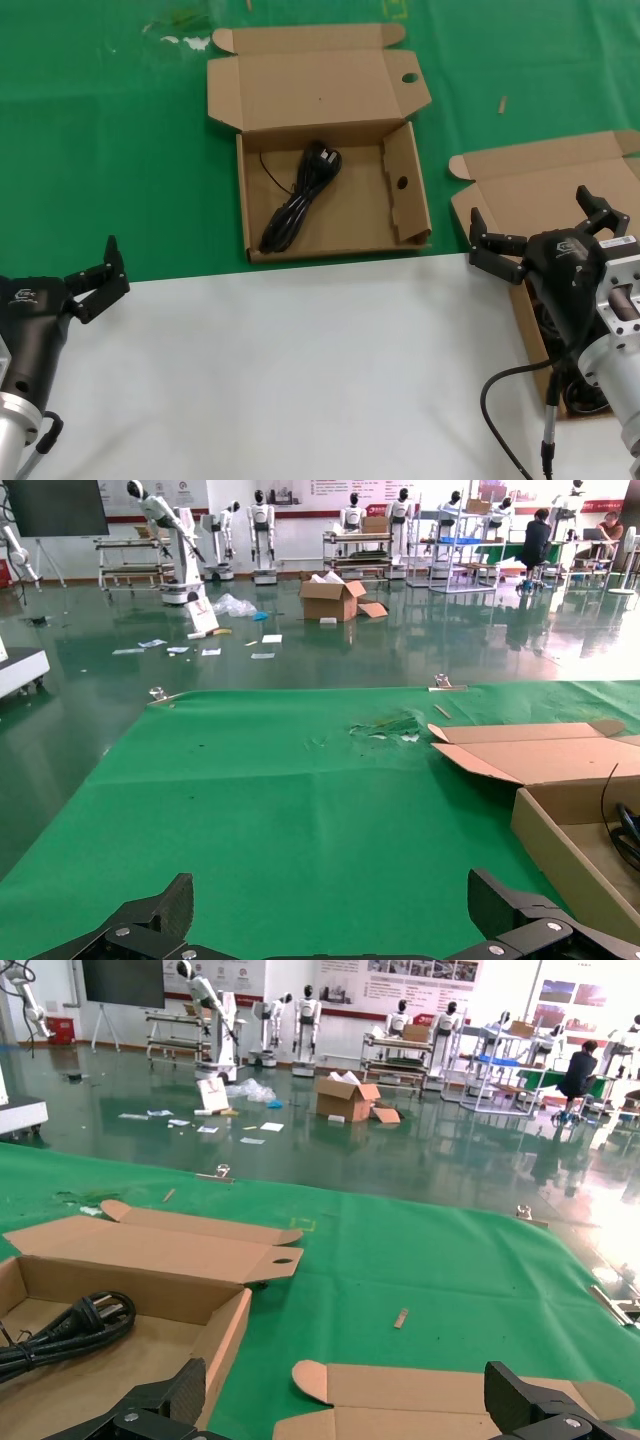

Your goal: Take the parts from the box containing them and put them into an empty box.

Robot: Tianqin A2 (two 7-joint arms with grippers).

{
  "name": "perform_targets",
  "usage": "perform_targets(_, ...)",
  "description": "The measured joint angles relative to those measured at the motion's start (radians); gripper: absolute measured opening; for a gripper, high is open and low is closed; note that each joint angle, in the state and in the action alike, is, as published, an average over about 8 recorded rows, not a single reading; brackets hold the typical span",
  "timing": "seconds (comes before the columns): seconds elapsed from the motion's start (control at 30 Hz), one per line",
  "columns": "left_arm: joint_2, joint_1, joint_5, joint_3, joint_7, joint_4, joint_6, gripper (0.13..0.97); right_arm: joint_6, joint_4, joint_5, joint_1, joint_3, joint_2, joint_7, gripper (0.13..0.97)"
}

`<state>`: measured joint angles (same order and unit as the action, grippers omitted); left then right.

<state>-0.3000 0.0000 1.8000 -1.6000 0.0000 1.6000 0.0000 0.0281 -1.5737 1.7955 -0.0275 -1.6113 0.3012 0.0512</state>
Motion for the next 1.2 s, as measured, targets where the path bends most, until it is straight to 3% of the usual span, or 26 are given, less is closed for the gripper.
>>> perform_targets(1.2, 0.0, 0.0, 0.0, 0.0, 0.0, 0.0, 0.0, 0.966, 0.0, 0.0, 0.0, 0.0, 0.0, 0.0, 0.0, 0.966)
